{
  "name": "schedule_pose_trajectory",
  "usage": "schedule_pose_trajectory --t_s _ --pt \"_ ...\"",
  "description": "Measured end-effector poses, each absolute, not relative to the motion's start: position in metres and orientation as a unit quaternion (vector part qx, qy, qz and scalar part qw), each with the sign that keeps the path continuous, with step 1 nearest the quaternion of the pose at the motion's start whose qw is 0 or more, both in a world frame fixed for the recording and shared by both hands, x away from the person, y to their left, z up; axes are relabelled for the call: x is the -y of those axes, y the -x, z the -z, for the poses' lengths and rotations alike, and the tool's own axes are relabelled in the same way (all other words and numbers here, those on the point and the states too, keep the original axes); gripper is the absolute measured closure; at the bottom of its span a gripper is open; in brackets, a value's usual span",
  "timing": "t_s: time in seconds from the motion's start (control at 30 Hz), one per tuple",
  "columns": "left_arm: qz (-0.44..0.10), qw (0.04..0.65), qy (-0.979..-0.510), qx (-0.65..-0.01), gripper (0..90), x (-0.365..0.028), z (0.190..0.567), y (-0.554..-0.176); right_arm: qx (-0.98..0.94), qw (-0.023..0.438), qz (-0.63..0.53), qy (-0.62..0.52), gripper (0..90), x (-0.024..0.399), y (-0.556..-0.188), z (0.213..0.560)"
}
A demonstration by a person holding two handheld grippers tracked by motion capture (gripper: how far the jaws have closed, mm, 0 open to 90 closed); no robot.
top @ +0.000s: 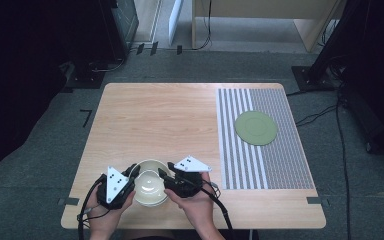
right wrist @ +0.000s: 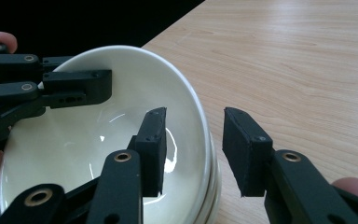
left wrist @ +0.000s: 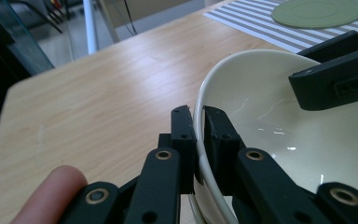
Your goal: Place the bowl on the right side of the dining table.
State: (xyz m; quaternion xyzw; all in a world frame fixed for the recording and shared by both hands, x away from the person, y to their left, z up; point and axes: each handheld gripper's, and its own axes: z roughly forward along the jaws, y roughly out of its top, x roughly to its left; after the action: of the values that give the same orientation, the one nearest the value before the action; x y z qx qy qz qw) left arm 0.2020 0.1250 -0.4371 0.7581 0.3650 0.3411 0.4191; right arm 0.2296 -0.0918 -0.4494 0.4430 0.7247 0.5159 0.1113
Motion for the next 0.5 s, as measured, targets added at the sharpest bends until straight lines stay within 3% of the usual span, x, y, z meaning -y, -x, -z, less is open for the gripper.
schedule_pose_trajectory --t_s 0.27,0.5 --pt "-0.372 0.46 -0.73 -0.342 83.5 -0.127 0.429 -0.192 -0.722 0.103 -0.518 -0.447 64.7 0.087 -0.23 0.448" --pt "-0.408 0.478 -0.705 -0.33 83.2 -0.124 0.425 -0.183 -0.704 0.091 -0.521 -0.474 79.7 0.084 -0.229 0.446"
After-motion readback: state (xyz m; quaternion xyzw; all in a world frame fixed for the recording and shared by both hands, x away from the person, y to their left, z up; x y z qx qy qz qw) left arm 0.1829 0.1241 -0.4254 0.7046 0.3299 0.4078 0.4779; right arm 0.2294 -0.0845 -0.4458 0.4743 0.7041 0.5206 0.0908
